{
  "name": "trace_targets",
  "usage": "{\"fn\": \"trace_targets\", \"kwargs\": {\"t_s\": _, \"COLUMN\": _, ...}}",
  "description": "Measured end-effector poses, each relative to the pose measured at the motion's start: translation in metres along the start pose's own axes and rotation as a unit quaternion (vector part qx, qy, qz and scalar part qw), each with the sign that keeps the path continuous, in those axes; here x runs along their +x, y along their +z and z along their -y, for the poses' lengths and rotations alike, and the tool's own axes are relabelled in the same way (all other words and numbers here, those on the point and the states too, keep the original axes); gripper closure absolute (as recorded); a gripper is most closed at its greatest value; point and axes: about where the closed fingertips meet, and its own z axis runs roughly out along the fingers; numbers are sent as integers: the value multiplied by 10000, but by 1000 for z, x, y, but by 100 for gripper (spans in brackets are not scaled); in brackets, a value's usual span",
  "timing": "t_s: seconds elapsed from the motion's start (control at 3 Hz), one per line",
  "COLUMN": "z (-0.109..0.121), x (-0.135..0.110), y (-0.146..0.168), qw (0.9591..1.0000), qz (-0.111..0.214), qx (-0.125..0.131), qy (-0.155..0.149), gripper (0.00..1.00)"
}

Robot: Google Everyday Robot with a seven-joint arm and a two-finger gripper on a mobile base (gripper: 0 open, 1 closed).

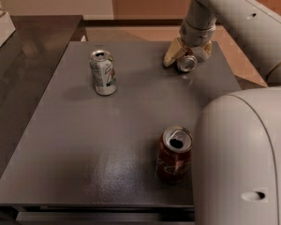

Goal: Pick orange can

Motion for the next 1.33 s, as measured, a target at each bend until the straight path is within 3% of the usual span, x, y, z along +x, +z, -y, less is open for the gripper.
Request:
{"fn": "trace_targets", "kwargs": {"t_s": 0.67, "z": 3, "x": 2, "y": -5, "qw": 10000, "qz": 8, "qx": 48, "qy": -51, "gripper": 64}}
{"fn": "trace_targets", "kwargs": {"t_s": 1.0, "z": 3, "x": 2, "y": -25, "qw": 9995, "qz": 207, "qx": 67, "qy": -222, "gripper": 87}}
{"fn": "trace_targets", "kwargs": {"t_s": 1.33, "z": -3, "x": 2, "y": -56, "qw": 9970, "qz": 504, "qx": 27, "qy": -588, "gripper": 100}}
